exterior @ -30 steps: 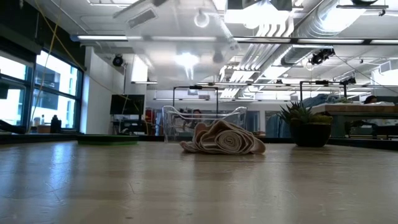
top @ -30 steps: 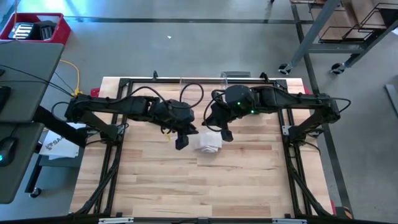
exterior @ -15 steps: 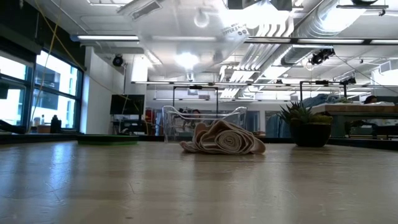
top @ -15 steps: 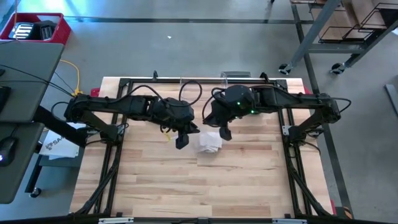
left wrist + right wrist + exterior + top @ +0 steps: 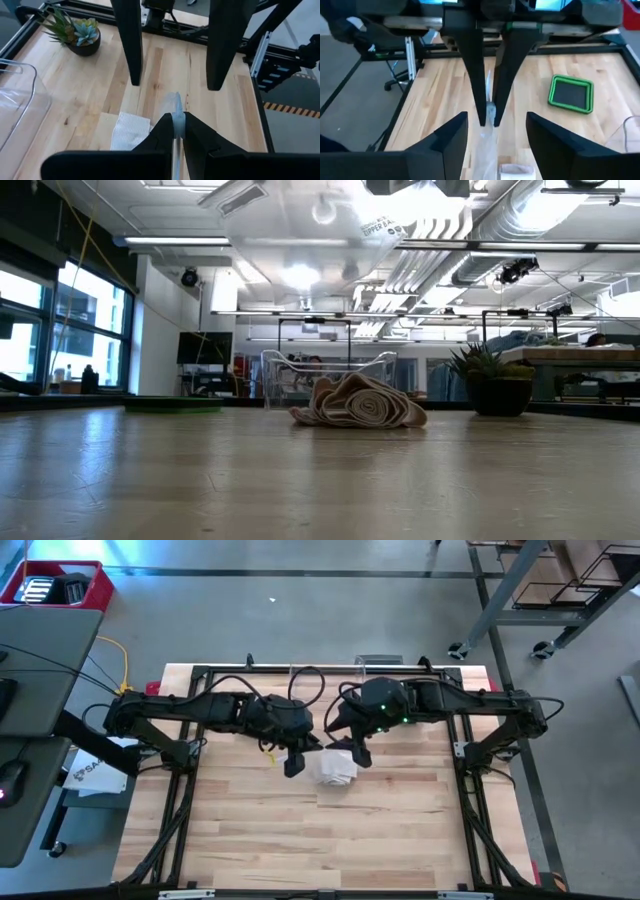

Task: Roll bandage
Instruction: Open the transparent zip bag

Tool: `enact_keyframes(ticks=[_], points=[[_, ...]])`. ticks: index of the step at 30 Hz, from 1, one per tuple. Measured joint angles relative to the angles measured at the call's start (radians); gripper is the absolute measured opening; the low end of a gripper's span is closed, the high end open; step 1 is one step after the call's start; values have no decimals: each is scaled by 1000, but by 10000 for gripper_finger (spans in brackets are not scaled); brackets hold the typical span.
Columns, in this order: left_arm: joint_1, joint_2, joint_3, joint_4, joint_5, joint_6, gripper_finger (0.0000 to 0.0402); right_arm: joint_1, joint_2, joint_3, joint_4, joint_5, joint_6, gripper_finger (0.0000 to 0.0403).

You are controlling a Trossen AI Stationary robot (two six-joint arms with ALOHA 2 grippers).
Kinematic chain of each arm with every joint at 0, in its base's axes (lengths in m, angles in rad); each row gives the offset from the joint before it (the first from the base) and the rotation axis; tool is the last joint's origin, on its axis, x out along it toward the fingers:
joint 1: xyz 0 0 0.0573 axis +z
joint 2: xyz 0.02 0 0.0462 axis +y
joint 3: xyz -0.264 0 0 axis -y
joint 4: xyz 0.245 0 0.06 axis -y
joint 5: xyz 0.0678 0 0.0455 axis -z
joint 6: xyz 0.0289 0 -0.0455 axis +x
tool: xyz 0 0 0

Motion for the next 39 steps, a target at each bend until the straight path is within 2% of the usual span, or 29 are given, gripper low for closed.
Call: enact_keyframes(ticks=[3, 10, 13, 18, 25, 33, 39], points=[[0, 0, 0, 1, 0, 15, 12, 1, 0, 0, 8, 31, -1, 176], [1, 0, 0, 37, 0, 16, 12, 0, 0, 0, 13, 35, -1, 101], [6, 0, 0, 41, -1, 16, 13, 0, 0, 0, 17, 44, 3, 85], [7, 0, 0, 40, -9, 16, 15, 0, 0, 0, 16, 72, 7, 95], [7, 0, 0, 47, -25, 16, 14, 1, 0, 0, -11, 20, 7, 118], [7, 0, 0, 48, -10, 15, 14, 1, 0, -1, 17, 12, -5, 118], [7, 0, 0, 50, -7, 14, 14, 2, 0, -1, 4, 1, -12, 91]])
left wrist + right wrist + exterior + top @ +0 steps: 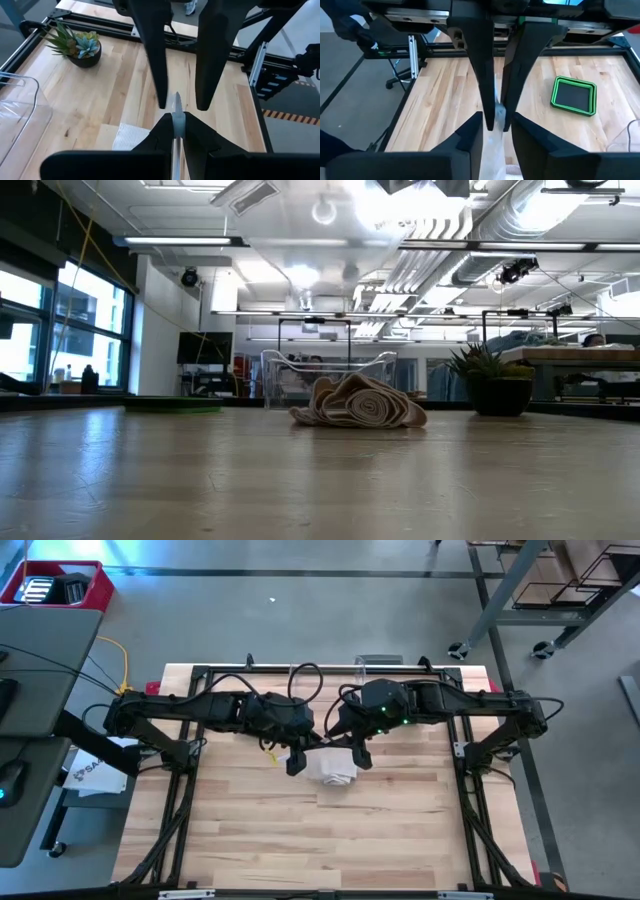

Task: Roll bandage
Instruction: Open the transparent zip bag

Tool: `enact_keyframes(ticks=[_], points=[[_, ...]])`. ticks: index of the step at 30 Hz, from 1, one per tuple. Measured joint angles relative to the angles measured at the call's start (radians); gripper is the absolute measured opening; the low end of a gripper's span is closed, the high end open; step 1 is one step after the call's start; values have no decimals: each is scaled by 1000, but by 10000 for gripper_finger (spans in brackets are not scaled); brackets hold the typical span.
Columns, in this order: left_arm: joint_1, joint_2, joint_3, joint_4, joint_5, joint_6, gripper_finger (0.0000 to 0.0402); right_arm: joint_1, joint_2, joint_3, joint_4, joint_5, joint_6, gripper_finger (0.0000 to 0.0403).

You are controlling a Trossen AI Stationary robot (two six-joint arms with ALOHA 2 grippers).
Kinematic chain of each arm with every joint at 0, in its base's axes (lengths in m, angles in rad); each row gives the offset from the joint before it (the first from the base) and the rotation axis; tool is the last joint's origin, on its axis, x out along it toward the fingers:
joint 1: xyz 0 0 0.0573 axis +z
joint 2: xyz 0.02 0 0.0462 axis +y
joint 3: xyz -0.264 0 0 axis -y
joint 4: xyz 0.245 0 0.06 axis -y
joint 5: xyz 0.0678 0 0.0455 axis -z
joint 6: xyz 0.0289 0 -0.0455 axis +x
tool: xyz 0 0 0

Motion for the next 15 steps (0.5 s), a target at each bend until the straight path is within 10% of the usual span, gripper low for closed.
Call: enact_keyframes(ticks=[15], points=[[0, 0, 0, -15, 6, 1, 14, 0, 18, 0, 15, -7, 18, 27]])
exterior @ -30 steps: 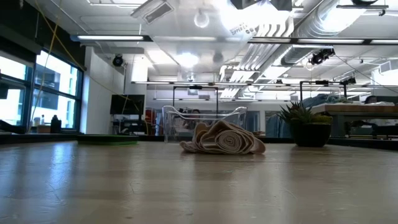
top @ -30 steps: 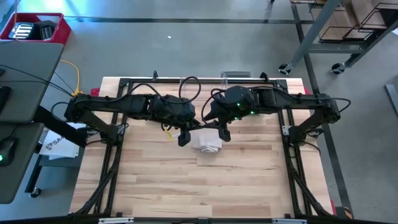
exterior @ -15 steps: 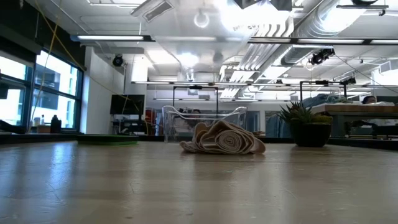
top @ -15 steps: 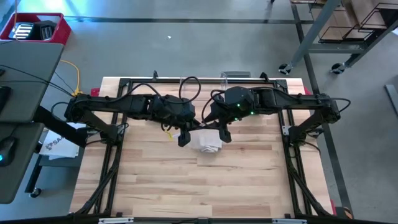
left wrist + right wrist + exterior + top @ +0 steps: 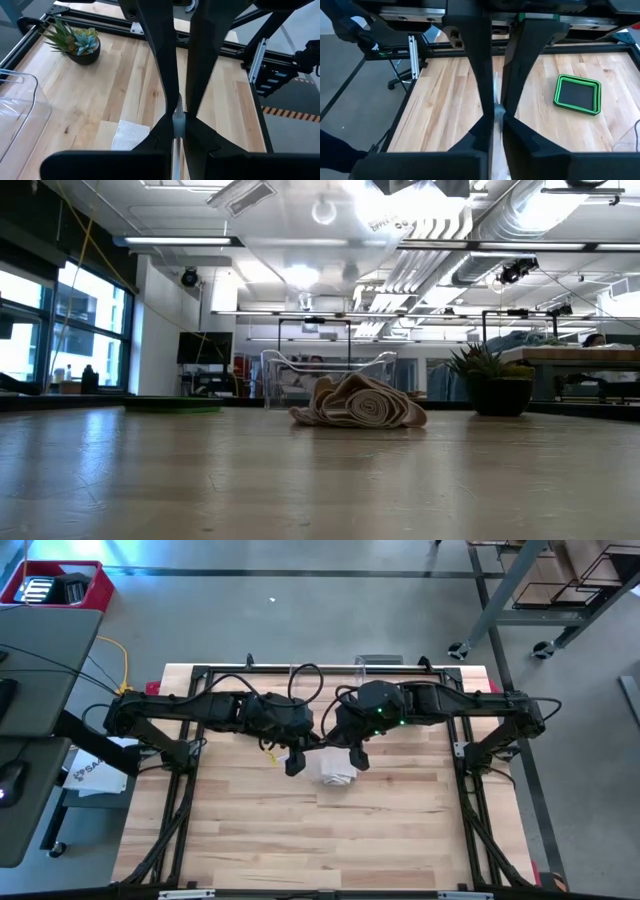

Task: Roll bandage
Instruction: Open the transparent zip bag

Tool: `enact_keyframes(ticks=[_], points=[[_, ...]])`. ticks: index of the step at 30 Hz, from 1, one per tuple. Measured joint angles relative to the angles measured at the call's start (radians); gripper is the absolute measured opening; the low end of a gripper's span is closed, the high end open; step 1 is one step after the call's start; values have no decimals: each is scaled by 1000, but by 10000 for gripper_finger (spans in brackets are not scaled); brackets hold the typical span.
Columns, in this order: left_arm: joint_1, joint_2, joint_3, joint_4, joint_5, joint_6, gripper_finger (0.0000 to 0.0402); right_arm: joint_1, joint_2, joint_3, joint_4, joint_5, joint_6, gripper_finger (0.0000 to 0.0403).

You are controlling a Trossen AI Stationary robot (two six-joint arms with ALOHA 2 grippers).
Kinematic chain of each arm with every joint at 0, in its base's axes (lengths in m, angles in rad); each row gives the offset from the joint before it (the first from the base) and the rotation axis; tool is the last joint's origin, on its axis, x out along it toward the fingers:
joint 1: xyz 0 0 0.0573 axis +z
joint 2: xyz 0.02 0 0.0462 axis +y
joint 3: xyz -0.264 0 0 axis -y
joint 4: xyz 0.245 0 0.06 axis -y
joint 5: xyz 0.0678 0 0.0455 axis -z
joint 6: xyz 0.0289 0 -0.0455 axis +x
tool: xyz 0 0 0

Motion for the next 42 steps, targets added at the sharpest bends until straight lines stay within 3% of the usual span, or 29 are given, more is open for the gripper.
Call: enact_keyframes(ticks=[7, 20, 32, 37, 42], points=[[0, 0, 0, 5, 0, 0, 14, -3, -2, 0, -7, -17, 1, 2], [1, 1, 0, 6, -3, -1, 24, -3, -1, 0, -25, -29, 1, 0], [-2, 0, 0, -97, 25, -52, 19, -3, 1, 0, -81, -18, -2, 1], [0, 0, 0, 4, 20, -39, 42, -3, -4, 0, -21, -2, 1, 1], [20, 0, 0, 26, 19, -27, 21, -14, -55, 0, -27, 55, 1, 5]])
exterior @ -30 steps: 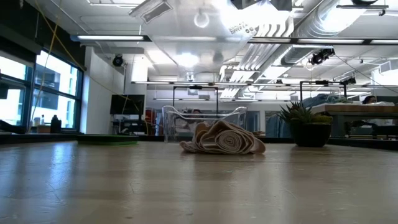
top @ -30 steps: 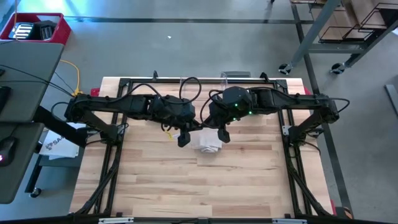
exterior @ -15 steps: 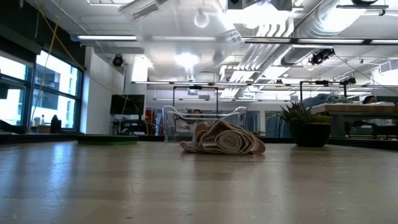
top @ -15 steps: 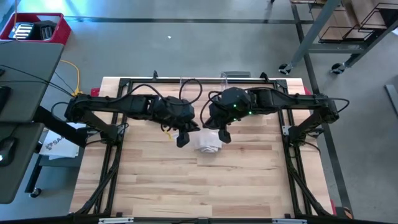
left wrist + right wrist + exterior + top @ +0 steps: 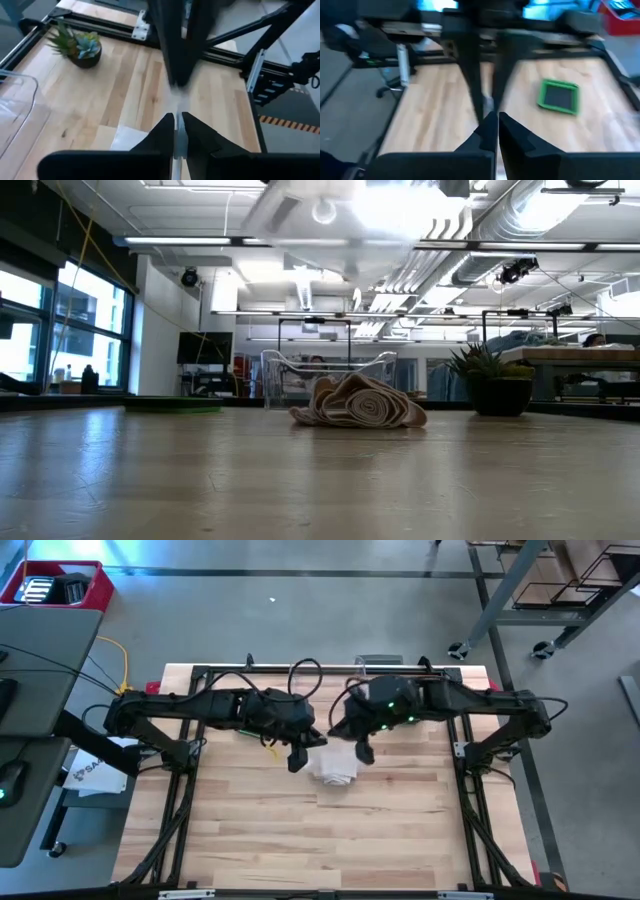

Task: Roll bandage
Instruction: Open the transparent zip bag

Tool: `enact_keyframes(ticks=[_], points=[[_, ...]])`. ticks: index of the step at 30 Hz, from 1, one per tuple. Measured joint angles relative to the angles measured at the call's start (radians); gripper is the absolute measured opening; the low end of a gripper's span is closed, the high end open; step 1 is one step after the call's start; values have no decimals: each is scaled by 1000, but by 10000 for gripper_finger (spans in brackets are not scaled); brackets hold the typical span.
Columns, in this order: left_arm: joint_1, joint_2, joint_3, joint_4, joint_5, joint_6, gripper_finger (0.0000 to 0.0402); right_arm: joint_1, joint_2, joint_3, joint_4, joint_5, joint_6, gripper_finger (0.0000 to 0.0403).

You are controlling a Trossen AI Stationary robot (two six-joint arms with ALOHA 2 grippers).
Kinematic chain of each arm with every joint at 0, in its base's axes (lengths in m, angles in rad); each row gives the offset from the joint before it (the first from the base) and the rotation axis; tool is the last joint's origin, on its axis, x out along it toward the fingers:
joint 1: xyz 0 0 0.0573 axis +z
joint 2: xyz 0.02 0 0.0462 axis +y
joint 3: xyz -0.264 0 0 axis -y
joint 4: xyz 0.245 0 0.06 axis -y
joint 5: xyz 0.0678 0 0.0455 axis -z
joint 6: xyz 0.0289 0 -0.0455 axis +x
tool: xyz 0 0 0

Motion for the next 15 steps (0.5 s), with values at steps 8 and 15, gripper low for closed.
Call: enact_keyframes(ticks=[8, 15], points=[[3, 12, 0, -118, 215, -95, 11, -70, -75, 0, -376, 71, 107, 2], [-125, -2, -97, -248, 317, -128, 11, -80, -75, 0, -463, 28, 101, 0]])
